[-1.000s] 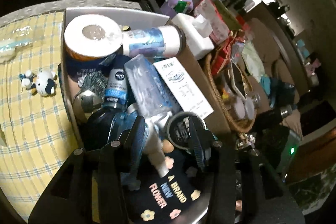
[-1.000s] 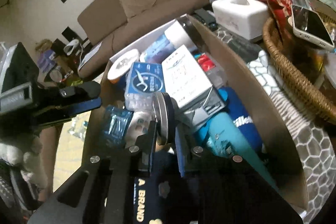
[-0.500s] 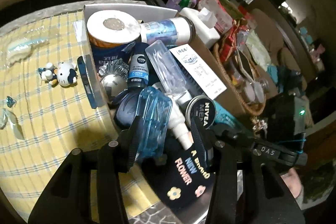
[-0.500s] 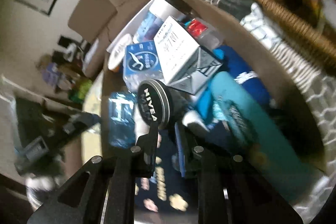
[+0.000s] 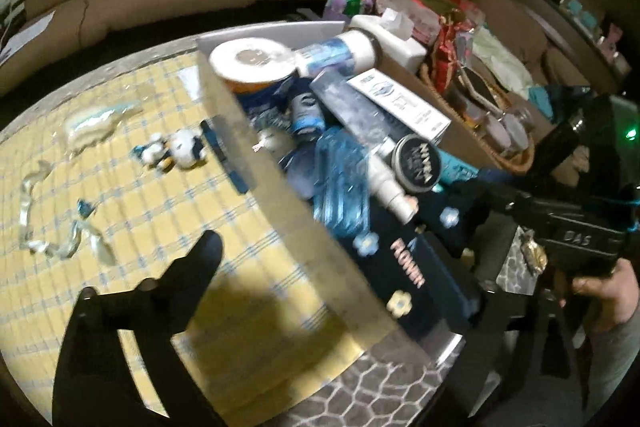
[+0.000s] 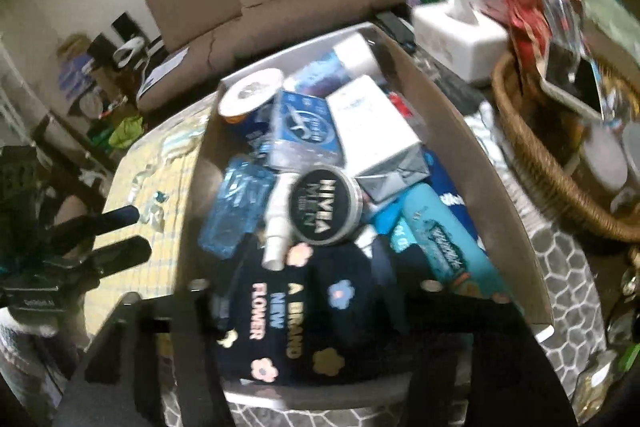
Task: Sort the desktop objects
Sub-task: 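Withdraw both open tools from the box back over the table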
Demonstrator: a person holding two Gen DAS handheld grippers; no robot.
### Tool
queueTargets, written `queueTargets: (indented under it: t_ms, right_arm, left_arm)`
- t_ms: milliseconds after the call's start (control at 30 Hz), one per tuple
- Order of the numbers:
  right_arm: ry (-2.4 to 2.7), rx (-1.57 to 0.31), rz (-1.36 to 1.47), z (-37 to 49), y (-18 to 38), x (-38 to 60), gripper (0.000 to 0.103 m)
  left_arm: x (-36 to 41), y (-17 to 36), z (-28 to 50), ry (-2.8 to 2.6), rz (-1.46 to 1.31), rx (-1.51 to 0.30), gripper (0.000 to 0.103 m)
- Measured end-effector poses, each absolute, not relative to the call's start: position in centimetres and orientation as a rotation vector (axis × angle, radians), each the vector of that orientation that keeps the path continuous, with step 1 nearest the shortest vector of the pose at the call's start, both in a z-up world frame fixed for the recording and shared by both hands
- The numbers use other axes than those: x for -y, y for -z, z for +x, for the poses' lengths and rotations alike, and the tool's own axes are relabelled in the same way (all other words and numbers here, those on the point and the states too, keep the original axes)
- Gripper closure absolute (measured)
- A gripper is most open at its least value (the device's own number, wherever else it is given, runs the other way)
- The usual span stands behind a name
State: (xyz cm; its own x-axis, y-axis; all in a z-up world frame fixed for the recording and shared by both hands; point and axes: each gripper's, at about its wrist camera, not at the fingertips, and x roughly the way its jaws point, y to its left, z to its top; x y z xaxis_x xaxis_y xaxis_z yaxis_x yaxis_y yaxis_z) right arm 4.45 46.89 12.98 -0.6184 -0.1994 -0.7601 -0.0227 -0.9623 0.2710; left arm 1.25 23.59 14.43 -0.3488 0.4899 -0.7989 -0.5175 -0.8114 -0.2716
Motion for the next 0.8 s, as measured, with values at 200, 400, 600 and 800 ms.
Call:
queueTargets:
  t_ms: [200,400,600,800]
  right_arm:
    - [2.734,0.276,1.292,4.9,-14.1,-43.6,0.021]
    - [2.743,0.220,1.293,5.4,-14.8,-40.6,0.001]
    - [2.777,0.174,1.270,6.5,-15.6,-38.0,0.000]
    - [2.777,0.133,1.247,7.5,-16.5,-35.0,0.000]
  left_arm:
    - [-20.0,-14.5,2.4,-2.251,-1.264,-0.036,0.000]
    - [-16.7,-15.5,3.8,-2.330,-1.244,-0.064,0.000]
    - [-13.3,-16.8,5.2,-2.400,-1.222,-0.054,0.000]
    - [-10.0,-17.7,6.3,-2.446,-1.203,-0.038,0.000]
